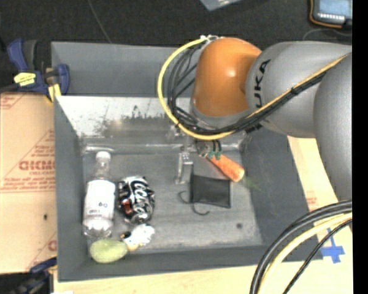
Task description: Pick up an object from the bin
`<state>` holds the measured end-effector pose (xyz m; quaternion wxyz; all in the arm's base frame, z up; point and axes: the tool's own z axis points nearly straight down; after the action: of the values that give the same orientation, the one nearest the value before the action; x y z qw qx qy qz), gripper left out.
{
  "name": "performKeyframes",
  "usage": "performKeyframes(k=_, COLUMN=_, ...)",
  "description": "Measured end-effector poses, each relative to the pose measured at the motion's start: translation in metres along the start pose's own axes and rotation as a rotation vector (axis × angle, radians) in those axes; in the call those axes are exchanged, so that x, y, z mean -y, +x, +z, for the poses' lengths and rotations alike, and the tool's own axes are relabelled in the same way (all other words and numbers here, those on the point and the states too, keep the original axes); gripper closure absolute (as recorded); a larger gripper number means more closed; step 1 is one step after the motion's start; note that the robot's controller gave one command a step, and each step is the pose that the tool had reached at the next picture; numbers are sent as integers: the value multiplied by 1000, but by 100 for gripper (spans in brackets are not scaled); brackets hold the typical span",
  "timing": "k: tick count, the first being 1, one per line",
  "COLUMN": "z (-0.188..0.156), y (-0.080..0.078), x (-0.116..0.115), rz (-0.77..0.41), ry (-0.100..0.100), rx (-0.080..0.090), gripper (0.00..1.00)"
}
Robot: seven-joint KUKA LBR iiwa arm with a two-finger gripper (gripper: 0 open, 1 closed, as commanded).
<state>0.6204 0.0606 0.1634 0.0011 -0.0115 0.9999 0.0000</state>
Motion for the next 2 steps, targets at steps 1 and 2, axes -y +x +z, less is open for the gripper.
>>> performKeyframes(k=1, z=6, y=-13, x=17, rz=64, ry=-2, rx=7, gripper=0)
performKeyframes(k=2, z=3, y=-20, x=34, rz=142, ry=-1, rx=4, gripper=0)
